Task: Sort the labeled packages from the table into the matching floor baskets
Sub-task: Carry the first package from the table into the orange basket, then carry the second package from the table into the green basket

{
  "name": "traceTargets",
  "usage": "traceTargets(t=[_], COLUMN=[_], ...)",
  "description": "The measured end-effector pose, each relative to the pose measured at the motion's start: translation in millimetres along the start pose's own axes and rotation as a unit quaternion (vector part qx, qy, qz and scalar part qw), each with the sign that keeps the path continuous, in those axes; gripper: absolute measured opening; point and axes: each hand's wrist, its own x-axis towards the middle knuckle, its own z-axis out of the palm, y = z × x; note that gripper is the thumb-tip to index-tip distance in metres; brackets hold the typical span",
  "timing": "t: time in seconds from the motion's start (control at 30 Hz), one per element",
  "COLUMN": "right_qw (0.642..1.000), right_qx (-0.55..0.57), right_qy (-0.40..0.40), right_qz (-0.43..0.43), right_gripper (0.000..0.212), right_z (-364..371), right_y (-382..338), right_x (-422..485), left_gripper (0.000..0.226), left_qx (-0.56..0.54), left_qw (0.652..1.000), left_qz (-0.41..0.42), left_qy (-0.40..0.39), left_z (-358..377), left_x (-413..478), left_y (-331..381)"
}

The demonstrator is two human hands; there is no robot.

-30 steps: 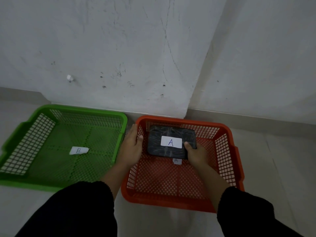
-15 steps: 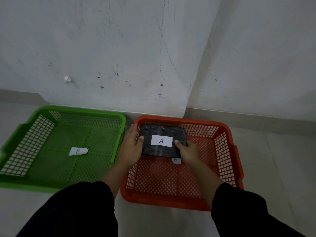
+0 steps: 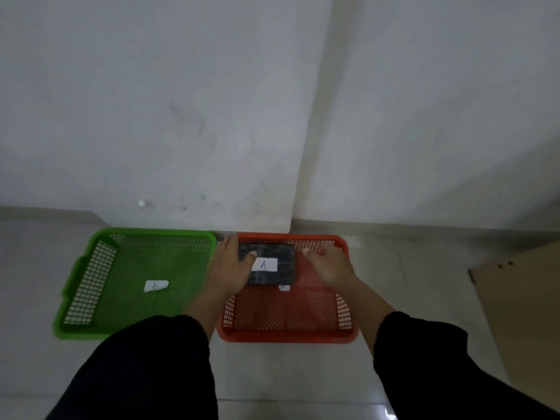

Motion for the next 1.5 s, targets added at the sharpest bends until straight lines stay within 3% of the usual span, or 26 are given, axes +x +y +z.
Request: traceTargets(t=[0.17, 0.27, 0.53, 0.7, 1.03, 1.5], right_qw=[0.996, 0.994, 0.964, 0.939, 0.919, 0.902], right_qx=[-0.085, -0.108, -0.207, -0.224, -0.228, -0.205], right_qy=[0.016, 0.030, 0.147, 0.238, 0.314, 0.380], right_qz=[0.014, -0.003, -0.085, -0.106, -0.063, 0.021], right_gripper=[0.064, 0.069, 0.069, 0.070, 0.070, 0.070], right_z=[-108, -179, -357, -447, -563, -756], right_y=[-101, -169, -328, -369, -296, -53], right_x=[-91, -151, -313, -384, -478, -616], left_gripper=[0.064, 0.062, 0.062, 0.062, 0.063, 0.064], left_qx=[0.057, 0.105, 0.196, 0.217, 0.238, 0.203], left_qw=[0.995, 0.990, 0.971, 0.953, 0.924, 0.892], left_qz=[-0.008, 0.017, 0.120, 0.212, 0.300, 0.392], left_qy=[-0.076, -0.095, -0.064, -0.018, -0.014, -0.097], left_z=[-100, -170, -337, -378, -302, -38], left_x=[-61, -99, -200, -243, -316, -472], left_y=[130, 218, 444, 543, 658, 808])
